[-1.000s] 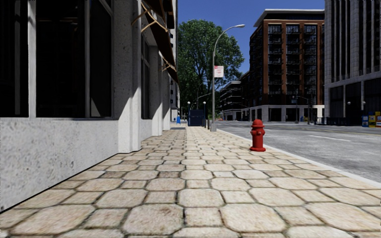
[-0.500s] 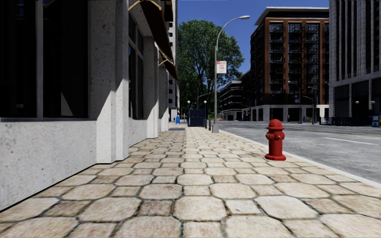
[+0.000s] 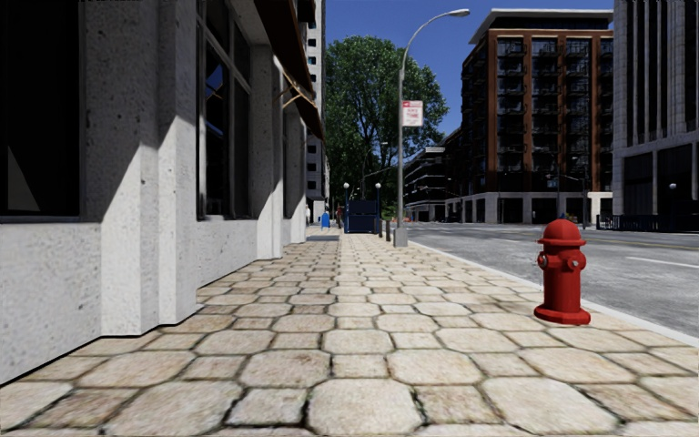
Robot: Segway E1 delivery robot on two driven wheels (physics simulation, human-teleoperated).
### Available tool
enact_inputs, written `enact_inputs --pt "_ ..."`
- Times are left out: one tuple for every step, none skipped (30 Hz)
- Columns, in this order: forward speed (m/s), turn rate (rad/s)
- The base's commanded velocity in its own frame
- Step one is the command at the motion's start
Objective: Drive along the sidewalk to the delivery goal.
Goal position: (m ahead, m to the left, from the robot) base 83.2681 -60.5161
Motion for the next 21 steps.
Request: enact_inputs --pt "2.0 0.0" --pt "2.0 0.0" --pt "2.0 0.0" --pt "2.0 0.0" --pt "2.0 0.0" --pt "2.0 0.0" --pt "2.0 0.0" --pt "2.0 0.0" --pt "2.0 0.0" --pt "2.0 0.0" --pt "2.0 0.0" --pt "2.0 0.0" --pt "2.0 0.0" --pt "2.0 0.0" --pt "2.0 0.0" --pt "2.0 0.0" --pt "2.0 0.0" --pt "2.0 0.0" --pt "2.0 0.0" --pt "2.0 0.0" --pt "2.0 0.0"
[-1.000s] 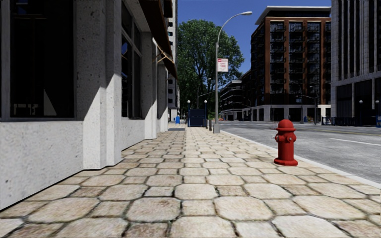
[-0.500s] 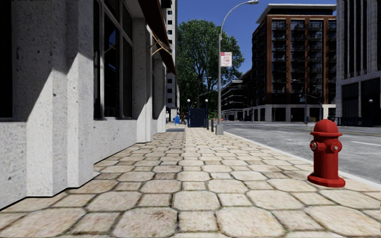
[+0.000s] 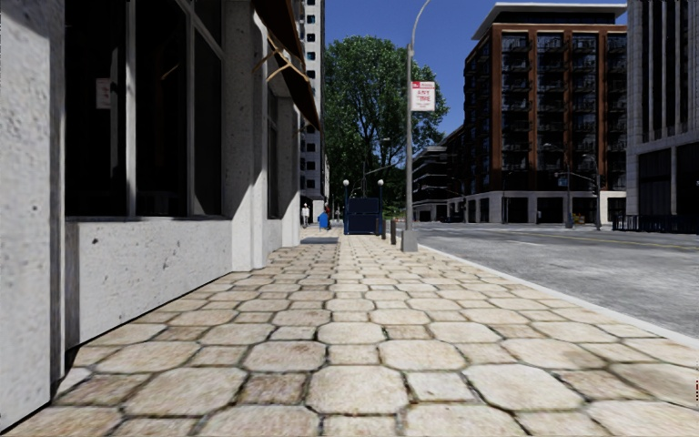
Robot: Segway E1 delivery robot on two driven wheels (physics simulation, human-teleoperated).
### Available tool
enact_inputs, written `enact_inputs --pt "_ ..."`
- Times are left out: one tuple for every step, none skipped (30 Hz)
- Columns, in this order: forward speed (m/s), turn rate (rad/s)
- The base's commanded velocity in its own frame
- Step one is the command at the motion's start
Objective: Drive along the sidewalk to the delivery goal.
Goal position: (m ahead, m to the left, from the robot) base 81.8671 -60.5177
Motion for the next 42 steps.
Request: enact_inputs --pt "2.0 0.0" --pt "2.0 0.0" --pt "2.0 0.0" --pt "2.0 0.0" --pt "2.0 0.0" --pt "2.0 0.0" --pt "2.0 0.0" --pt "2.0 0.0" --pt "2.0 0.0" --pt "2.0 0.0" --pt "2.0 0.0" --pt "2.0 0.0" --pt "2.0 0.0" --pt "2.0 0.0" --pt "2.0 0.0" --pt "2.0 0.0" --pt "2.0 0.0" --pt "2.0 0.0" --pt "2.0 0.0" --pt "2.0 0.0" --pt "2.0 0.0" --pt "2.0 0.0" --pt "2.0 0.0" --pt "2.0 0.0" --pt "2.0 0.0" --pt "2.0 0.0" --pt "2.0 0.0" --pt "2.0 0.0" --pt "2.0 0.0" --pt "2.0 0.0" --pt "2.0 0.0" --pt "2.0 0.0" --pt "2.0 0.0" --pt "2.0 0.0" --pt "2.0 0.0" --pt "2.0 0.0" --pt "2.0 0.0" --pt "2.0 0.0" --pt "2.0 0.0" --pt "2.0 0.0" --pt "2.0 0.0" --pt "2.0 0.0"
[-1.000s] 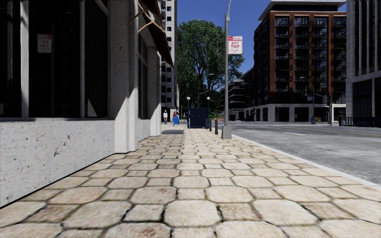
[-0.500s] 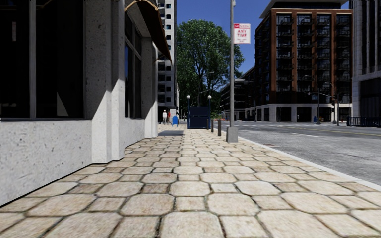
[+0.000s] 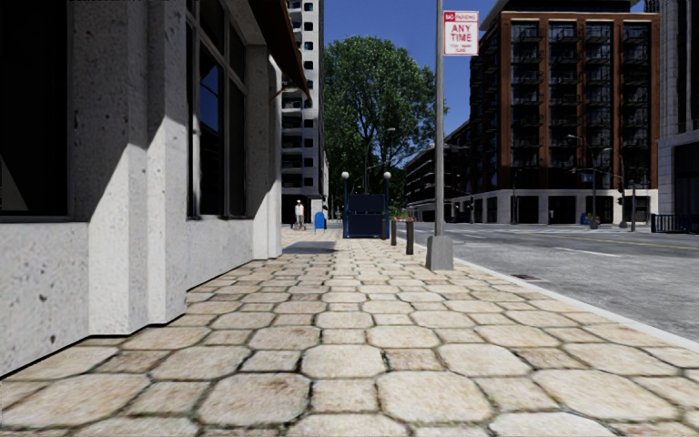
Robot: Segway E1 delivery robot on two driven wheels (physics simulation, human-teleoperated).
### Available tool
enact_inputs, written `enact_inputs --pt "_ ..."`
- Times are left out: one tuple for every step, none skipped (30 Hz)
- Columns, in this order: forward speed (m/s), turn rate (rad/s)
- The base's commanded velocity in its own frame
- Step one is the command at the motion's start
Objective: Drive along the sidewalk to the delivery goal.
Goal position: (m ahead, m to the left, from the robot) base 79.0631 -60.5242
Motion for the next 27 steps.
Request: enact_inputs --pt "2.0 0.0" --pt "2.0 0.0" --pt "2.0 0.0" --pt "2.0 0.0" --pt "2.0 0.0" --pt "2.0 0.0" --pt "2.0 0.0" --pt "2.0 0.0" --pt "2.0 0.0" --pt "2.0 0.0" --pt "2.0 0.0" --pt "2.0 0.0" --pt "2.0 0.0" --pt "2.0 0.0" --pt "2.0 0.0" --pt "2.0 0.0" --pt "2.0 0.0" --pt "2.0 0.0" --pt "2.0 0.0" --pt "2.0 0.0" --pt "2.0 0.0" --pt "2.0 0.0" --pt "2.0 0.0" --pt "2.0 0.0" --pt "2.0 0.0" --pt "2.0 0.0" --pt "2.0 0.0"
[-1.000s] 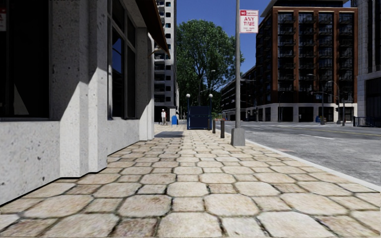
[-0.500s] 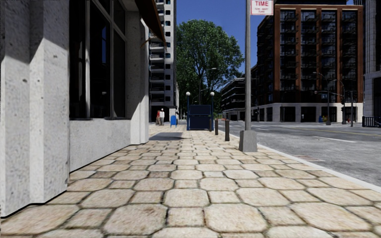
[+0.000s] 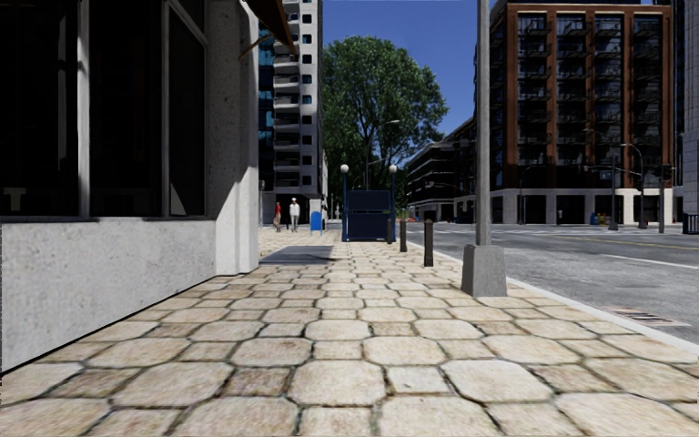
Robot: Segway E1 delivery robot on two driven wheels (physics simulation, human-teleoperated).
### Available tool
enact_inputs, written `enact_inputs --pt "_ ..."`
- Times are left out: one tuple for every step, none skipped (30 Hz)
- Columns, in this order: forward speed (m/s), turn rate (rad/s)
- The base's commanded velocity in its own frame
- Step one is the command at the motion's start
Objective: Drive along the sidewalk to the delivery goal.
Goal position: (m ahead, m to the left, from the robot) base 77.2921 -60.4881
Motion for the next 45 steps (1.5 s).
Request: enact_inputs --pt "2.0 0.0" --pt "2.0 0.0" --pt "2.0 0.0" --pt "2.0 0.0" --pt "2.0 0.0" --pt "2.0 0.04" --pt "2.0 0.11" --pt "2.0 0.11" --pt "2.0 0.16" --pt "2.0 0.2" --pt "2.0 0.28" --pt "2.0 0.28" --pt "2.0 0.32" --pt "2.0 0.33" --pt "2.0 0.33" --pt "2.0 0.33" --pt "2.0 0.33" --pt "2.0 0.33" --pt "2.0 0.33" --pt "2.0 0.33" --pt "2.0 0.33" --pt "2.0 0.33" --pt "2.0 0.33" --pt "2.0 0.33" --pt "2.0 0.33" --pt "2.0 0.31" --pt "2.0 0.31" --pt "2.0 0.17" --pt "2.0 0.13" --pt "2.0 0.12" --pt "2.0 0.12" --pt "2.0 0.12" --pt "2.0 0.11" --pt "2.0 0.0" --pt "2.0 0.0" --pt "2.0 0.0" --pt "2.0 0.0" --pt "2.0 0.0" --pt "2.0 0.0" --pt "2.0 0.0" --pt "2.0 0.0" --pt "2.0 0.0" --pt "2.0 0.0" --pt "2.0 0.0" --pt "2.0 0.0"
